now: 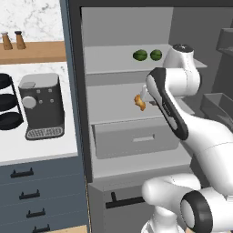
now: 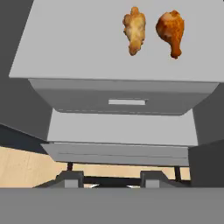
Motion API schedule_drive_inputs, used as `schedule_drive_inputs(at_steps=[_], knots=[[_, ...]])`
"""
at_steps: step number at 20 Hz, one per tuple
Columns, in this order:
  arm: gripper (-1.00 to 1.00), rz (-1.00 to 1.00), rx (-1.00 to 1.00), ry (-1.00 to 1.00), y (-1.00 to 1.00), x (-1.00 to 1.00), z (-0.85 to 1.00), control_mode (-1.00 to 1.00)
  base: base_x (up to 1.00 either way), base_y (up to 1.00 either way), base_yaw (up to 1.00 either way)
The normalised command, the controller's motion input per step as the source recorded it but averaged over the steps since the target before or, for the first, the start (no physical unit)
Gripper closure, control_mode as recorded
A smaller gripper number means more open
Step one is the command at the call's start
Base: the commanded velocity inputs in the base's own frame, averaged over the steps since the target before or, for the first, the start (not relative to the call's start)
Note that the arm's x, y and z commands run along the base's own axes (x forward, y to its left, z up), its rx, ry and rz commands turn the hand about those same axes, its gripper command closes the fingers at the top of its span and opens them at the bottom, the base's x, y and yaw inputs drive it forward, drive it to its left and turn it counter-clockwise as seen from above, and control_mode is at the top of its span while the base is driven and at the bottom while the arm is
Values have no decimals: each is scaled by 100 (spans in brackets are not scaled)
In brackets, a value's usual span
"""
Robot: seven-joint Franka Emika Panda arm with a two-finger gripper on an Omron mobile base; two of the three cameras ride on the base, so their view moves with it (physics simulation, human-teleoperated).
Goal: Place one avocado and one chicken drumstick in each tupperware on the nearby counter, to pack two identical lunches.
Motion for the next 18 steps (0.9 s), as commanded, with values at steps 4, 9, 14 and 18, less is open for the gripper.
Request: schedule_drive_inputs(at_steps=[4,9,14,18], knots=[[-100,1,1,-26,-6,-11,21,-100,0,0,0],[-100,-7,0,-67,-4,0,95,-100,0,0,0],[-100,-18,-2,-59,12,5,100,-100,0,0,0],[-100,-16,-8,-33,24,39,55,-100,0,0,0]])
